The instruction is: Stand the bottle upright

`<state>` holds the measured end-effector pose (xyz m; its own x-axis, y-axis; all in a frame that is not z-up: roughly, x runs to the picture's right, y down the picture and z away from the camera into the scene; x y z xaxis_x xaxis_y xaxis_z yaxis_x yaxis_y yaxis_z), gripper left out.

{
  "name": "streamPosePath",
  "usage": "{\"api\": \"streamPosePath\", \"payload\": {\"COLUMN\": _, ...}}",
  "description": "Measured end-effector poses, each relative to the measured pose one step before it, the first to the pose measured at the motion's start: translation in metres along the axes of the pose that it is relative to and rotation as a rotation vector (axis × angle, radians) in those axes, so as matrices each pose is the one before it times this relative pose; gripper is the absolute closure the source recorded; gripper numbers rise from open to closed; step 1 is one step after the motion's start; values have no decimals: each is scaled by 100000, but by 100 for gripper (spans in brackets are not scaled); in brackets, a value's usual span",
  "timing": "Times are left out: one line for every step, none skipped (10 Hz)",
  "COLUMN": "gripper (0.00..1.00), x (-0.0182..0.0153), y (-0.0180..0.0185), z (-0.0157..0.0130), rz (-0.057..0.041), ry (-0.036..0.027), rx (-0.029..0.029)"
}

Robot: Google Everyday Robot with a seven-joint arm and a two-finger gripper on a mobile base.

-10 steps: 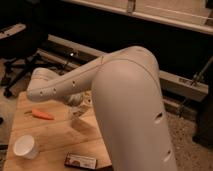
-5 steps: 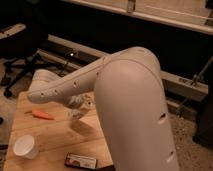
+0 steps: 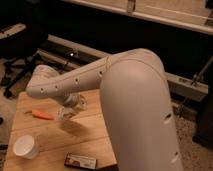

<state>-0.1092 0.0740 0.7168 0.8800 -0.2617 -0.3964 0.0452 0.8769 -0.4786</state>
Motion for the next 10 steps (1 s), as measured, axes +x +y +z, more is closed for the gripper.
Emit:
{"api": "streamPosePath", "payload": {"gripper": 78, "x": 1292, "y": -231, "z": -234, "rz": -2081, "ry": 5285, "rx": 332}}
{"api": "streamPosePath", "payload": {"gripper": 78, "x": 1228, "y": -70, "z": -20, "rz": -1557, "ry": 5361, "rx": -54}}
{"api": "streamPosePath", "payload": {"gripper": 78, "x": 612, "y": 69, "z": -6, "rz": -355, "ry": 2534, "rx": -427}}
{"api": "streamPosePath", "payload": {"gripper": 78, "x": 432, "y": 99, "z": 14, "rz": 62, "ry": 1573, "rx": -429}}
{"api": "streamPosePath", "payload": {"gripper": 78, "x": 106, "y": -12, "z": 63, "rz": 146, "ry": 183, "rx": -115}}
{"api": "streamPosePath", "payload": {"gripper": 78, "x": -21, "y": -17, "z": -17, "rz": -16, "ry": 26, "rx": 73}}
{"api": "streamPosePath", "payload": {"gripper": 78, "x": -60, "y": 4, "z": -47, "rz": -96, "ry": -30, "rx": 80}}
{"api": "streamPosePath", "payload": {"gripper": 78, "x": 9, "y": -1, "z": 9, "rz": 13, "ry": 10, "rx": -9}}
{"api": "streamPosePath", "payload": {"gripper": 78, "x": 11, "y": -3, "z": 12, "rz": 19, "ry": 13, "rx": -17}}
{"api": "streamPosePath", "payload": {"gripper": 78, "x": -13, "y": -1, "z": -11, "rz": -18, "ry": -12, "rx": 17}}
